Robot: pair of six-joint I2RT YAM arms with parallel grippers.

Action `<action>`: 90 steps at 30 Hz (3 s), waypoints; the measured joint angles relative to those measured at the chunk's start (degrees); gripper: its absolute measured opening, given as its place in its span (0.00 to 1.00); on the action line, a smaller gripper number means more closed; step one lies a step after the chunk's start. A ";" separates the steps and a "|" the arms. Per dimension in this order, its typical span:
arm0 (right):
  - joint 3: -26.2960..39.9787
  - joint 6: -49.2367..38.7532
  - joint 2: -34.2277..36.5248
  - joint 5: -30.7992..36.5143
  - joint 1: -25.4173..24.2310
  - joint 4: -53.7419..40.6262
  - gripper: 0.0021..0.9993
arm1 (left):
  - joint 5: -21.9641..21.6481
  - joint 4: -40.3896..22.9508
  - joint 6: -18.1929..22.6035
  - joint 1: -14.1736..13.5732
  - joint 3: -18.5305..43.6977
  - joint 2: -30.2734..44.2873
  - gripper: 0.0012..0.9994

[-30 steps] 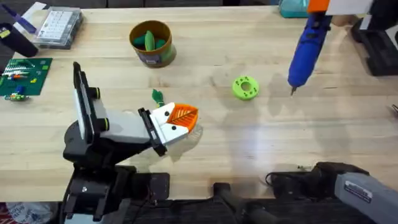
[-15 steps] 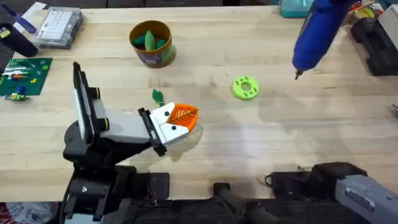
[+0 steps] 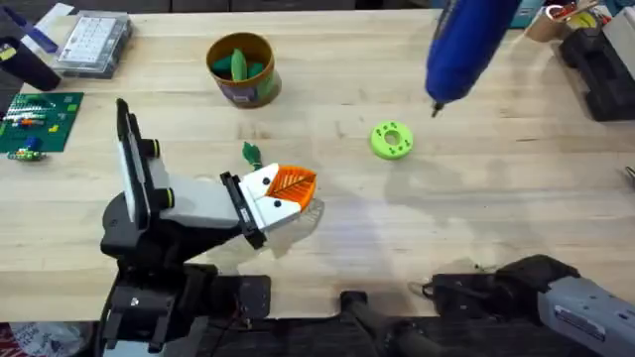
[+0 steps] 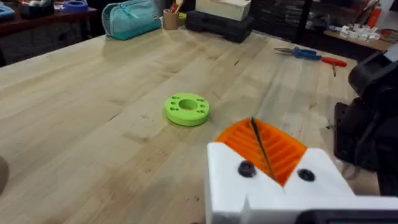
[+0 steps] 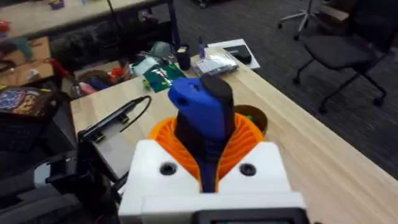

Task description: Pick up the gripper from the table and insert it into the empty holder that is missing its gripper. Then pick up a screw, insert it into the mounting hole, and use the screwdriver to tighten it. Finally, clean up the table by picking up the vegetable and placing it into the bucket.

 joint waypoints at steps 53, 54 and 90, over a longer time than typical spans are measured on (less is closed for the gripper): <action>-19.41 6.71 7.15 2.05 28.51 46.59 0.08 | 0.00 0.00 0.00 0.00 0.01 0.00 0.01; -19.43 6.43 7.17 1.65 28.73 46.82 0.08 | 0.00 0.00 0.00 0.00 0.01 0.00 0.01; -19.68 4.03 16.22 -3.20 29.10 45.80 0.08 | 0.00 0.00 0.00 0.00 0.01 0.00 0.01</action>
